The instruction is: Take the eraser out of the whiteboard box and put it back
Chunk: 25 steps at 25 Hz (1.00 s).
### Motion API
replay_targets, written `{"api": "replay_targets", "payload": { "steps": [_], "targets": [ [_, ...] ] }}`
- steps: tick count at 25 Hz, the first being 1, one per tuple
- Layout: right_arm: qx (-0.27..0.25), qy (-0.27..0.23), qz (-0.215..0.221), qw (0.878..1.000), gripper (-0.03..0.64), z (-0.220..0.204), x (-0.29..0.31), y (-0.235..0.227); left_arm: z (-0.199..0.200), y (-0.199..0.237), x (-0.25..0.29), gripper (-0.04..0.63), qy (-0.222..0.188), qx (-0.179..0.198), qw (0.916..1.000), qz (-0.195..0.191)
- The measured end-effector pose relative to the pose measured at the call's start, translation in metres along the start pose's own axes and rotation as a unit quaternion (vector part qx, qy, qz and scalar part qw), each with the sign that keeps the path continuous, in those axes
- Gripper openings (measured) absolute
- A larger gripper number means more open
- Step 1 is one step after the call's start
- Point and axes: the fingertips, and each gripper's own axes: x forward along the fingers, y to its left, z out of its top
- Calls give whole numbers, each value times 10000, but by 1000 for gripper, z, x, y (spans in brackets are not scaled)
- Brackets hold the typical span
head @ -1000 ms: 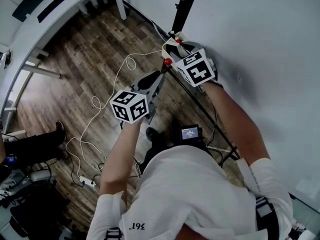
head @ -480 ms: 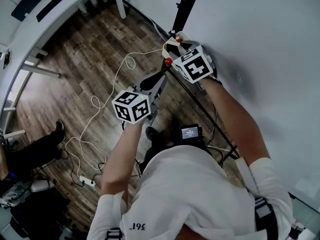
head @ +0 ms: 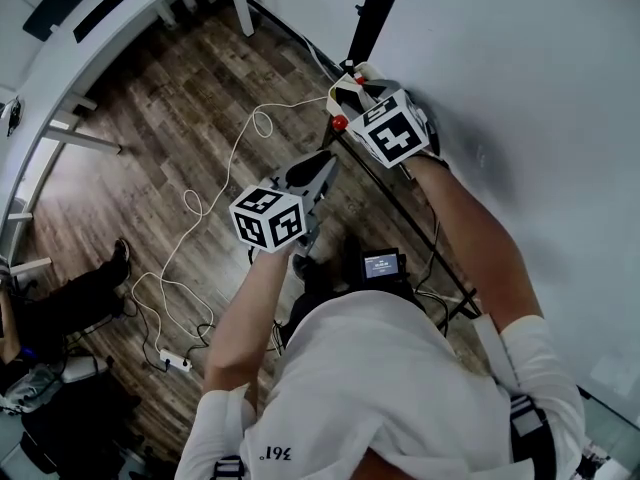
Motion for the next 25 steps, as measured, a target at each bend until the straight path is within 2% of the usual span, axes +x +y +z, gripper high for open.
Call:
{"api": "replay_targets", "payload": {
  "steps": [3,12,25],
  "targets": [
    [-147,6,-43,9999,195,1,-1,-1,-1,1,0,51,10,-21,10000,16],
    [-154,-106,-160,9997,192,1,-1,-3,0,0,2,51,-9,-42,10000,-6],
    [145,-569,-244,9980,179,9,-18,-4,4,-1,0,51,-36,-54,10000,14]
  ]
}}
